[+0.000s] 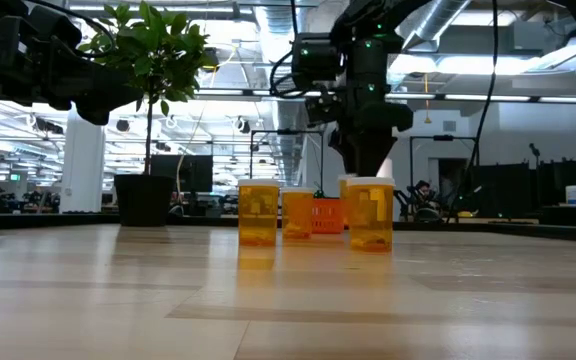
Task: Pick and place pill bottles into a basket
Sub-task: Put the orange pill bottle into the orange basket
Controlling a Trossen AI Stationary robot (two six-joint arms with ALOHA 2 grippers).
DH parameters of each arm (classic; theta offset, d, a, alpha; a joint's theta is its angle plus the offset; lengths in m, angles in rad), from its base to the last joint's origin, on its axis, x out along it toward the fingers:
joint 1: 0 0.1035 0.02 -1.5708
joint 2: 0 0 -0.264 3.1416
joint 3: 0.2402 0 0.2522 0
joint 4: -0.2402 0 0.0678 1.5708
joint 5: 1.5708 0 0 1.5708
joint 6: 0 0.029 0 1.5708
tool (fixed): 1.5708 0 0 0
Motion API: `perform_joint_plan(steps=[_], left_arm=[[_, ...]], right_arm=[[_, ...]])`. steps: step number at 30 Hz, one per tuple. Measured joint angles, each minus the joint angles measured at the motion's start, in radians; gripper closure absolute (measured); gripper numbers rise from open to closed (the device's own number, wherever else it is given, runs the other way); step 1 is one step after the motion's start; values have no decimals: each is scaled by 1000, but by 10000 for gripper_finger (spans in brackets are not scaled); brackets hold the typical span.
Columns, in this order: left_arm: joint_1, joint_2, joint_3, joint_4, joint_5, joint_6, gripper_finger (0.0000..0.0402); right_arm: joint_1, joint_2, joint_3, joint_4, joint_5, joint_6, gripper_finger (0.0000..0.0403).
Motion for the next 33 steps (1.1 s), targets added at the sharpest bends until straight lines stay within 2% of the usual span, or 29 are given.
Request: perform_joint_plan(steps=[3,7,17,21,33], left_arm=[[0,0,0,0,0,0,193],[0,0,0,0,0,0,193],[0,0,0,0,0,0,193],[0,0,0,0,0,0,193],[0,0,0,0,0,0,193]], right_arm=[[-6,0,34,-28,25,-25,191],[-36,0,87,-43,28,-29,212],[-139,-1,198,-88,31,-101,197],[-182,-1,237,-89,31,-135,207],[-277,-1,260,-80,24,-221,198]])
